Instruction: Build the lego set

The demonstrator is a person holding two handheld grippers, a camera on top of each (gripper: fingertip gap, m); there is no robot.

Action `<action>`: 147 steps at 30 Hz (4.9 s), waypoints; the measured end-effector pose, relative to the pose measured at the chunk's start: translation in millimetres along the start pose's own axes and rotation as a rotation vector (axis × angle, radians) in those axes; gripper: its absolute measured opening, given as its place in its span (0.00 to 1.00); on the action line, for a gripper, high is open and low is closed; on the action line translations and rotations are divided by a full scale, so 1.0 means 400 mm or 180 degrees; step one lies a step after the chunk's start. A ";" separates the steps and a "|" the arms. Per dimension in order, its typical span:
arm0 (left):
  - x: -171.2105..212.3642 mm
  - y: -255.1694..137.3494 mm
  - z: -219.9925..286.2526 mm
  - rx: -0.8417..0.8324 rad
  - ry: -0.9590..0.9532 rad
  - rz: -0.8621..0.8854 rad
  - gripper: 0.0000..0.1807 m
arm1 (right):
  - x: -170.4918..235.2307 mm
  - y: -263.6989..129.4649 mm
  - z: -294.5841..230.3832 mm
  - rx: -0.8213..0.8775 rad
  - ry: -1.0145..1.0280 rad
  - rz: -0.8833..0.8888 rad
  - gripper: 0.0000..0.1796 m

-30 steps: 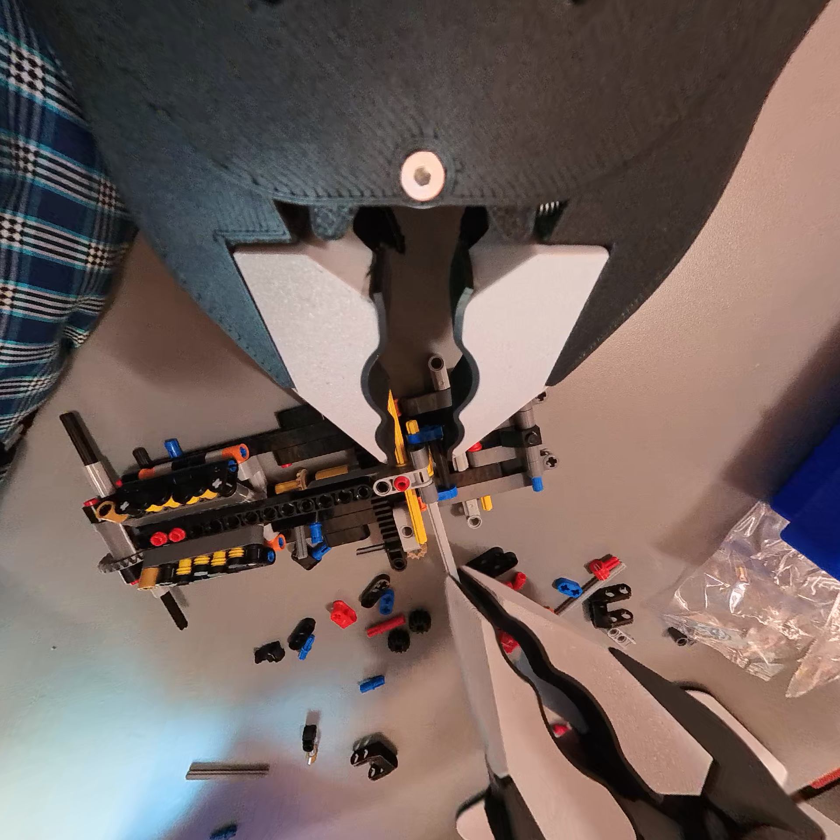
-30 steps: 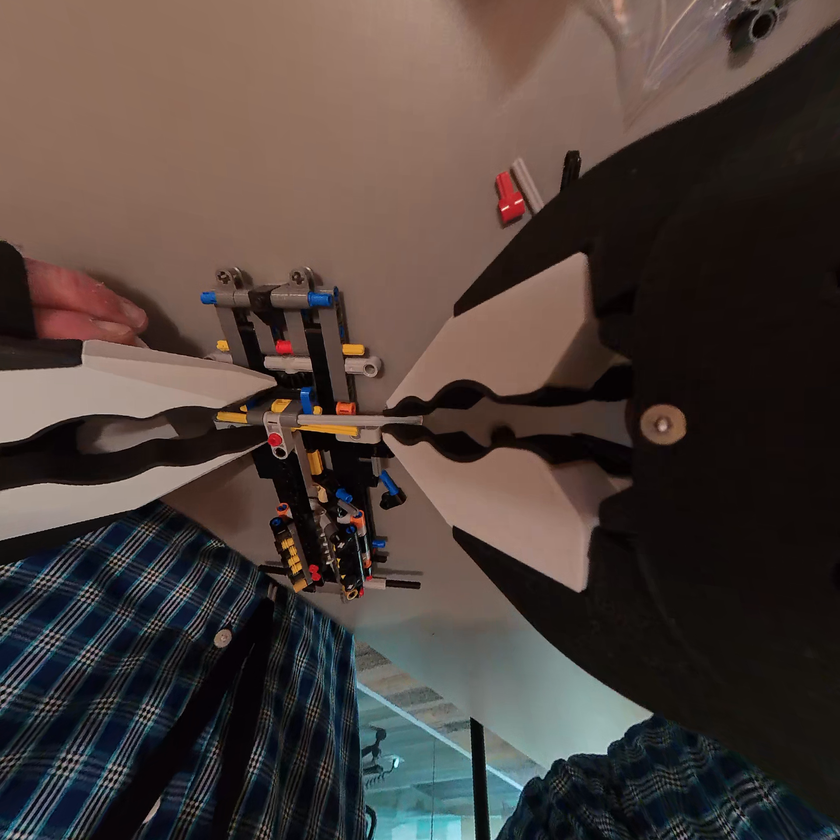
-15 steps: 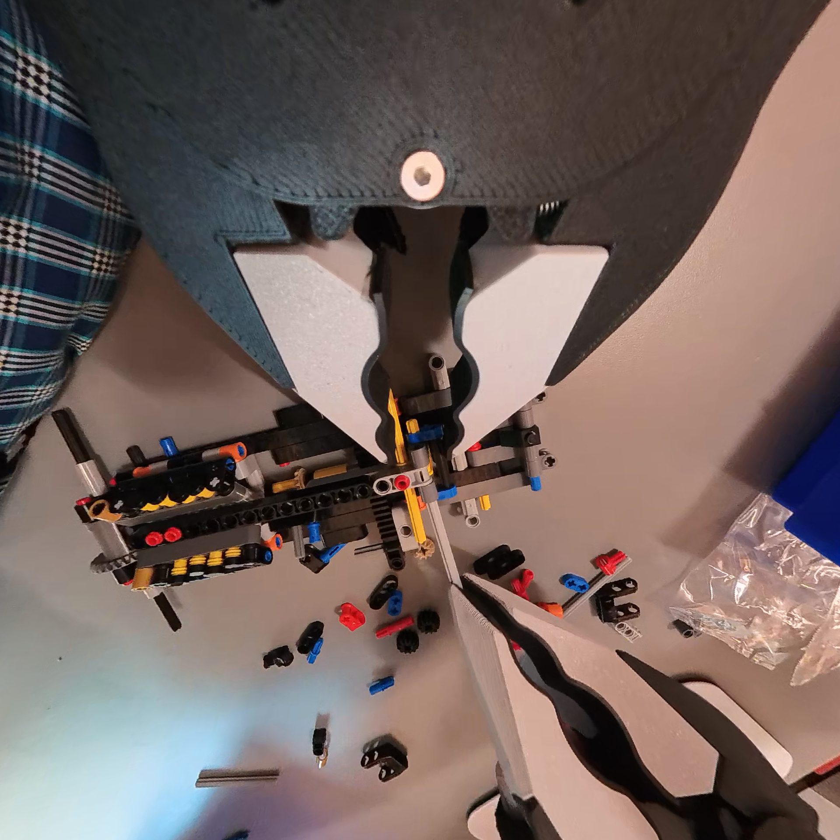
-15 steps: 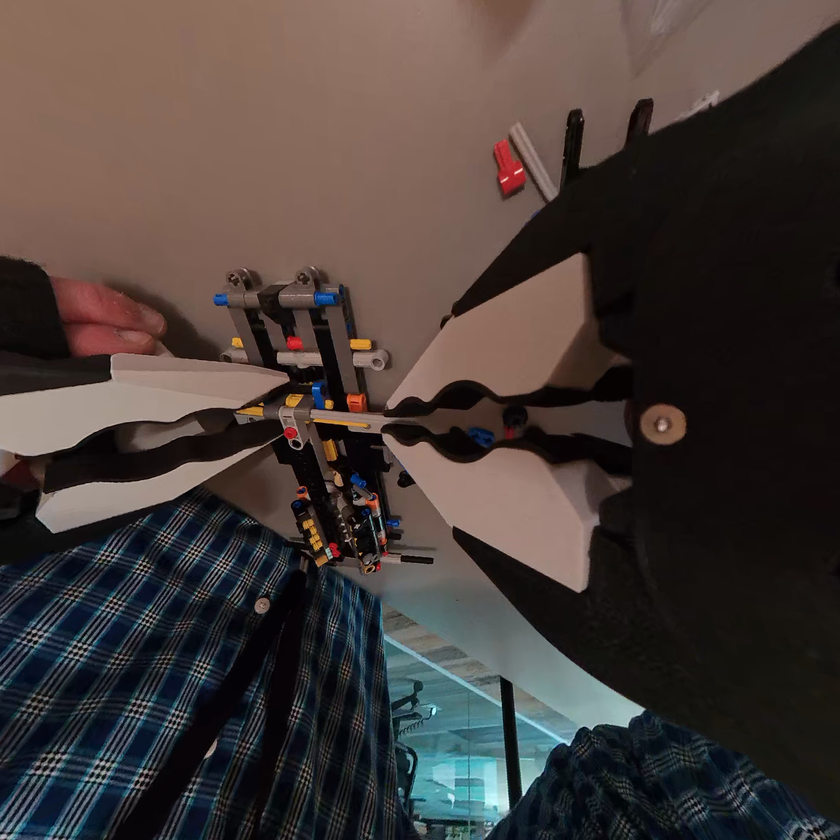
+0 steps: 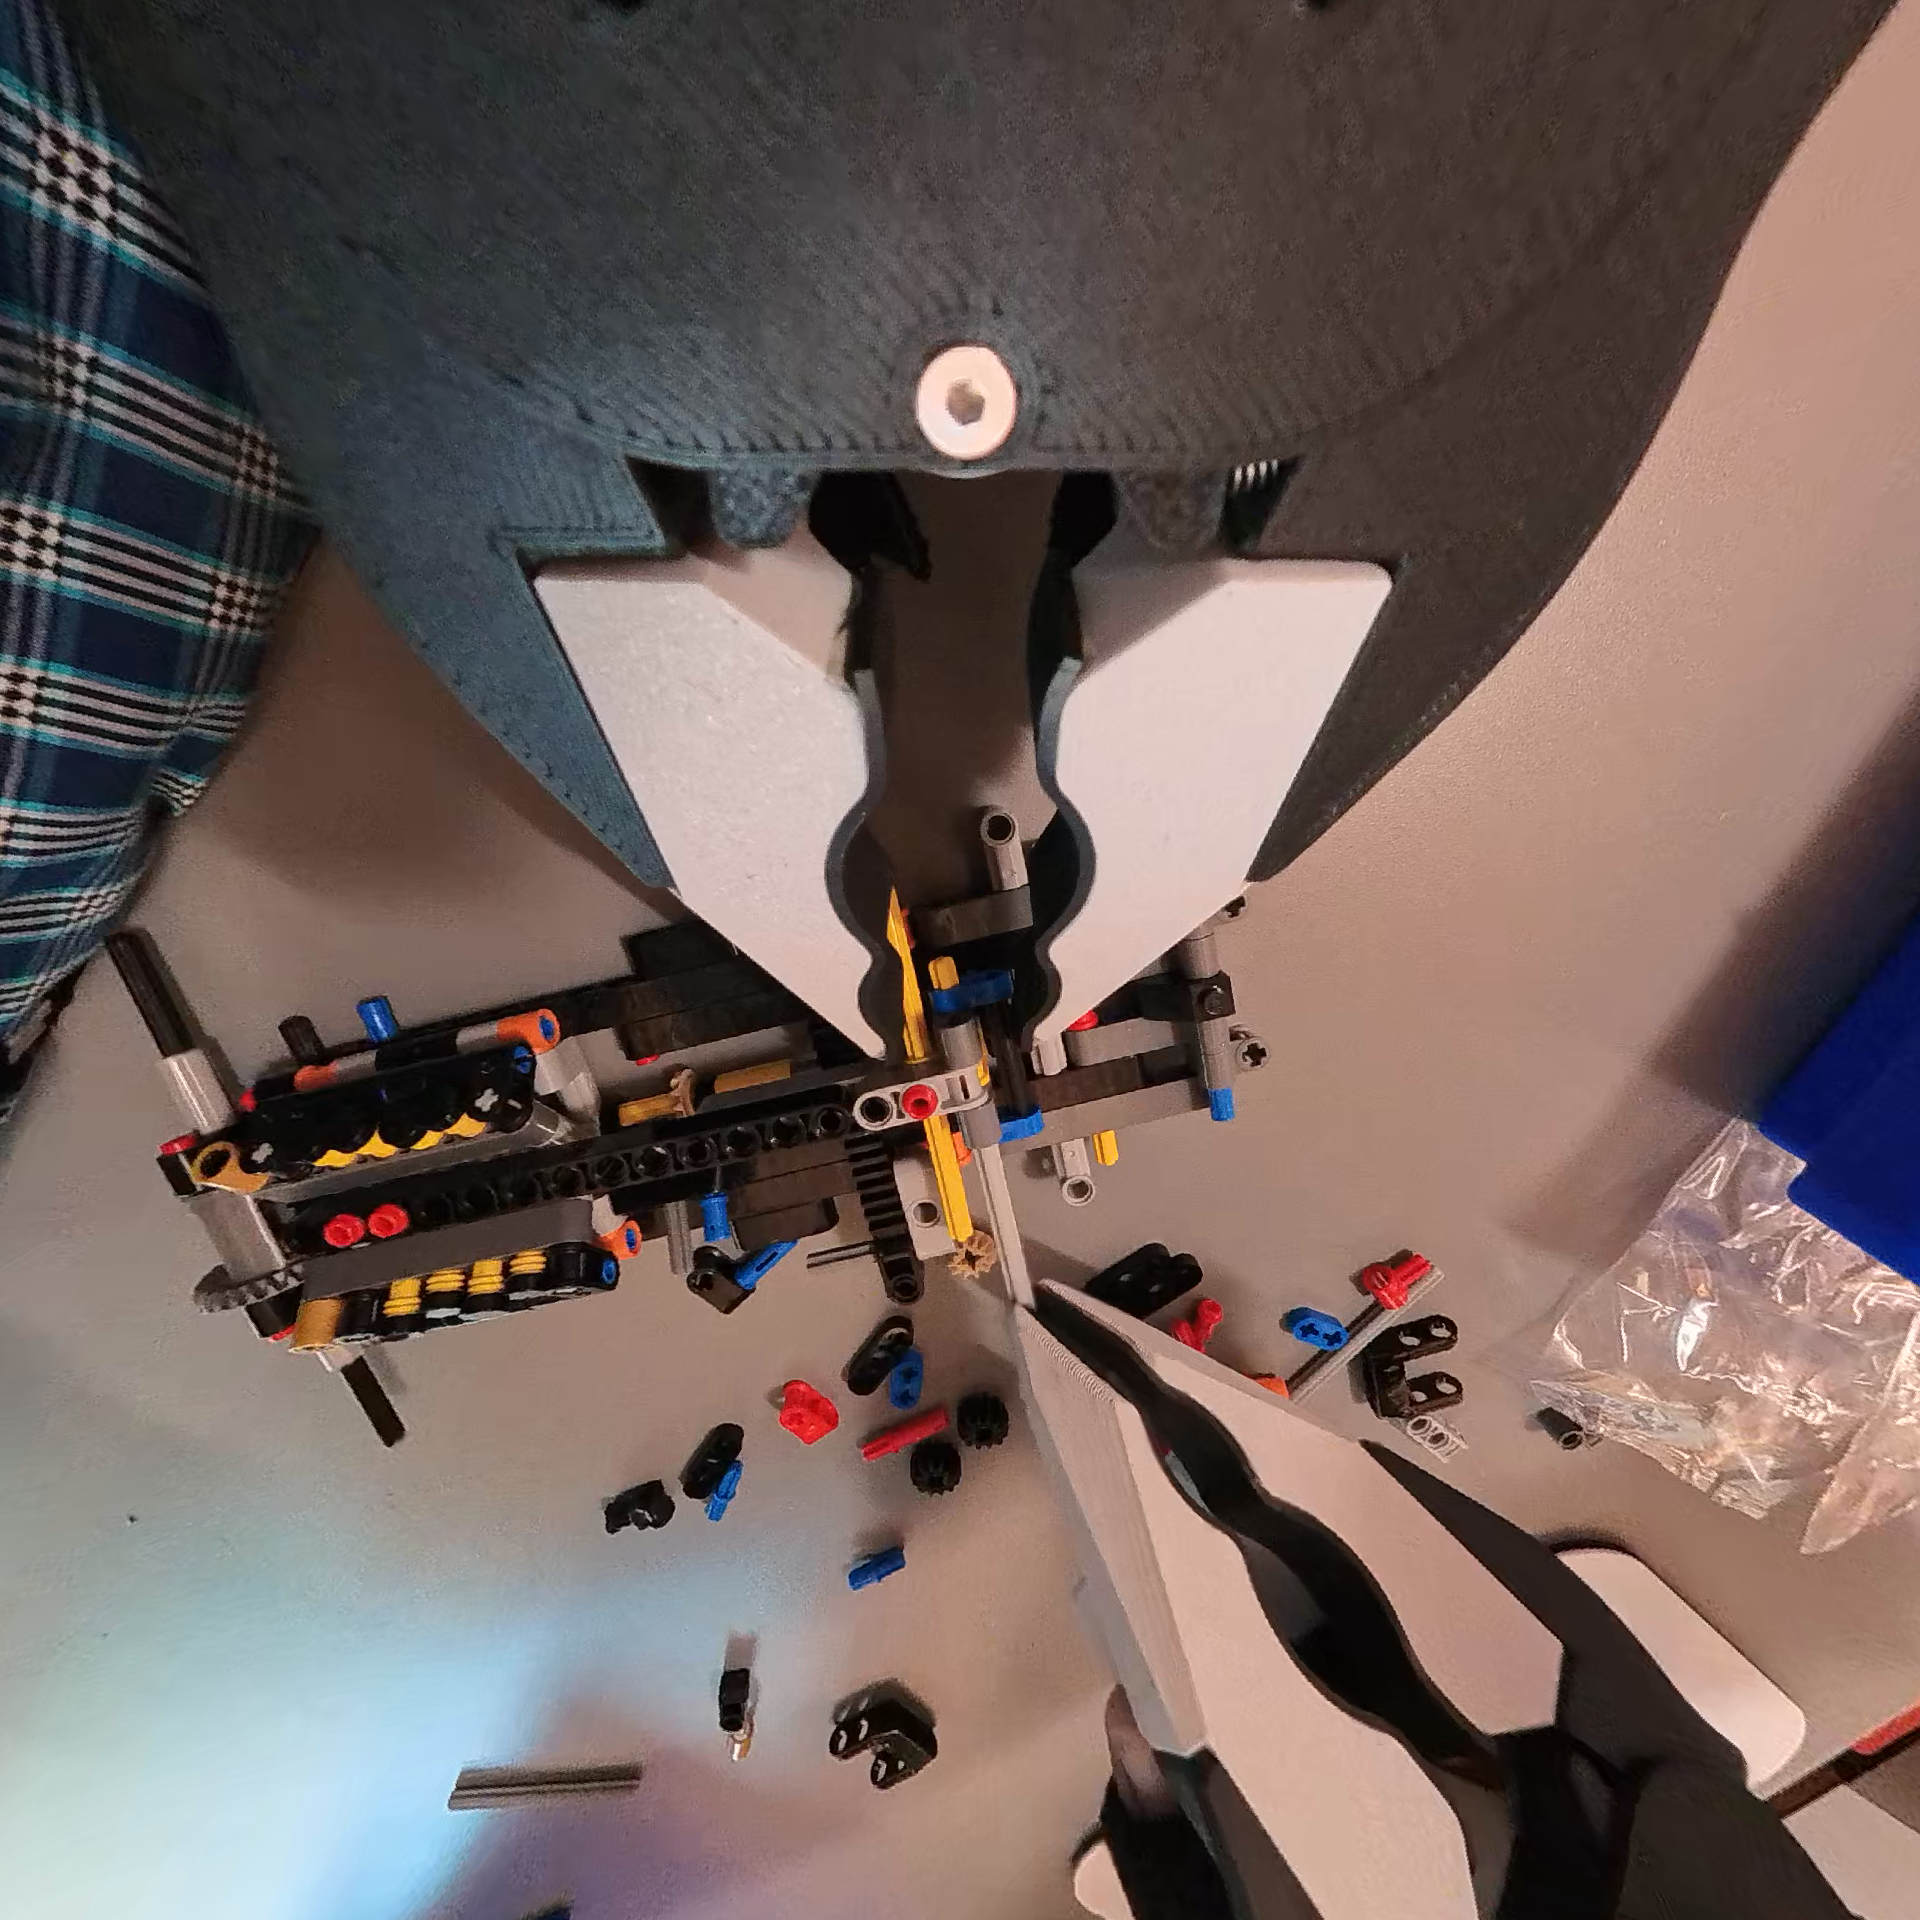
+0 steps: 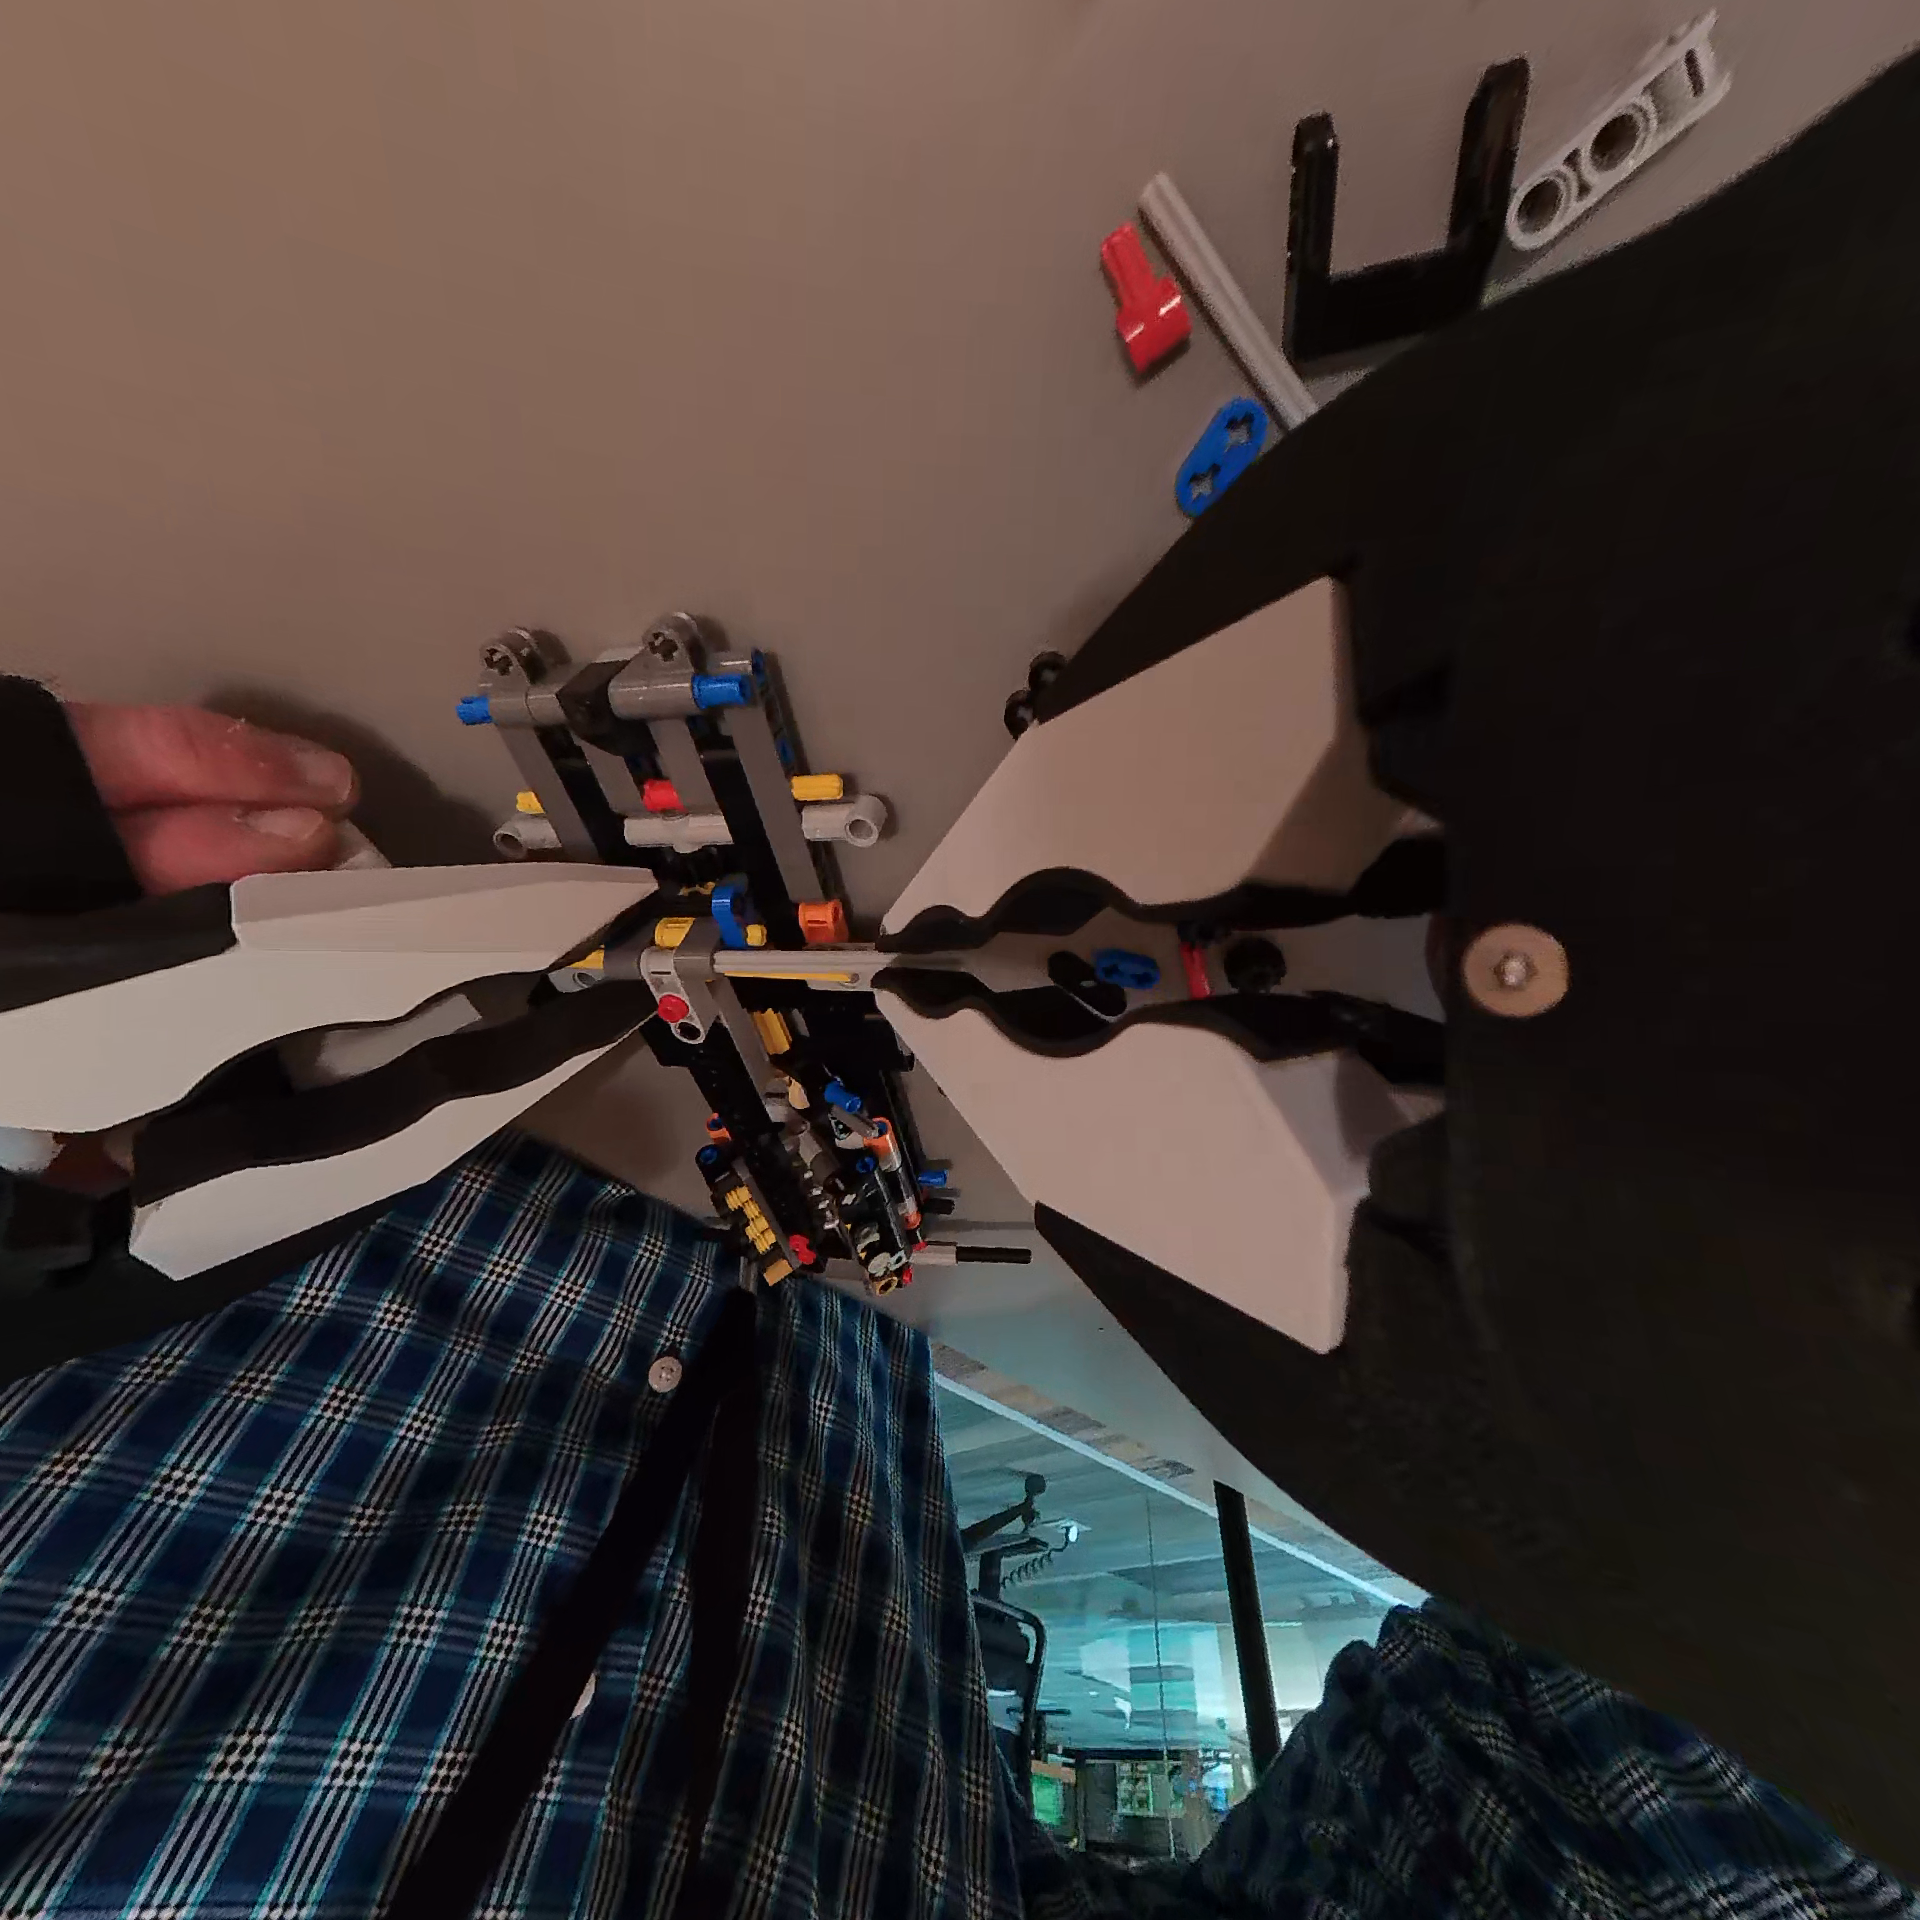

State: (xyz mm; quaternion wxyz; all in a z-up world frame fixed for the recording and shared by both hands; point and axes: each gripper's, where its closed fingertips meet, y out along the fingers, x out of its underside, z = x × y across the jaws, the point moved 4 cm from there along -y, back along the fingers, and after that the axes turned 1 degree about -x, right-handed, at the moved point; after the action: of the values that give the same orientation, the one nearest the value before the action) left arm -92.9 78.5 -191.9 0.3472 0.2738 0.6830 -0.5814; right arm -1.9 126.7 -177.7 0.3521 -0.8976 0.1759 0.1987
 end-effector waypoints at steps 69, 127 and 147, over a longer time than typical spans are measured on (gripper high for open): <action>-0.005 0.004 0.011 0.0062 0.0055 0.0006 0.10 | 0.039 0.024 -0.037 0.0769 -0.0589 0.0347 0.00; -0.002 -0.019 0.004 -0.0003 0.0005 0.0145 0.00 | 0.037 0.045 -0.033 0.1356 -0.0739 0.0110 0.00; -0.004 -0.022 0.011 -0.0191 0.0103 0.0124 0.00 | 0.035 0.053 -0.045 0.1563 -0.0894 -0.0018 0.00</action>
State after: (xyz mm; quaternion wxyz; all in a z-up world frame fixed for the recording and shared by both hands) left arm -98.1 72.8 -185.6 0.3554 0.2859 0.7002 -0.5493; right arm 4.6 96.9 -184.5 0.5805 -0.7495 0.1657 0.2716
